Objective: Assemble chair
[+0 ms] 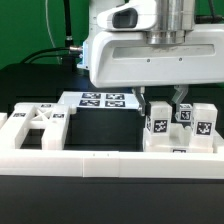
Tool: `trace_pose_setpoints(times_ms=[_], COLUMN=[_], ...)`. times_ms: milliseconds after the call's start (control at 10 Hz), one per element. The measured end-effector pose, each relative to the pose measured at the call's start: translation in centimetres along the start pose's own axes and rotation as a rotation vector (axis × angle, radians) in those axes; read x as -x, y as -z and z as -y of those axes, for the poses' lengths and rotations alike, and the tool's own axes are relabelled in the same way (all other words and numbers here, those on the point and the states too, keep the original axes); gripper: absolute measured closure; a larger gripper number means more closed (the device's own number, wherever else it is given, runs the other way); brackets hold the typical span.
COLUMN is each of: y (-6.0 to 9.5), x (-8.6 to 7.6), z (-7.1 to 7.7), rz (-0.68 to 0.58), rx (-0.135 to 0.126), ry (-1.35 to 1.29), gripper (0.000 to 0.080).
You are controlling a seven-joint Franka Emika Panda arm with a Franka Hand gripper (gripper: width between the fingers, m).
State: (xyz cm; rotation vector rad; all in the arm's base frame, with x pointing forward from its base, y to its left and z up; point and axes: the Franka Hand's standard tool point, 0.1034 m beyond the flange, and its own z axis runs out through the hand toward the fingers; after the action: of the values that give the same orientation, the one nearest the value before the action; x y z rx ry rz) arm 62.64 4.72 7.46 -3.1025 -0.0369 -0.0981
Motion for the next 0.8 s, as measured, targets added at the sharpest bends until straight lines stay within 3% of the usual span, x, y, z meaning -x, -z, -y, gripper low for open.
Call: trace_pose_setpoints(times_ms=[200, 500, 800], y=[0.0, 0.0, 0.1], x=[0.0, 0.0, 0.3], z=[0.2, -0.8, -1.3], rz=[0.000, -0.001, 0.011], rx=[0.001, 0.015, 0.020], ry=[-0.189, -0.436, -0.512], gripper=[0.0514, 0.0514, 0.0501])
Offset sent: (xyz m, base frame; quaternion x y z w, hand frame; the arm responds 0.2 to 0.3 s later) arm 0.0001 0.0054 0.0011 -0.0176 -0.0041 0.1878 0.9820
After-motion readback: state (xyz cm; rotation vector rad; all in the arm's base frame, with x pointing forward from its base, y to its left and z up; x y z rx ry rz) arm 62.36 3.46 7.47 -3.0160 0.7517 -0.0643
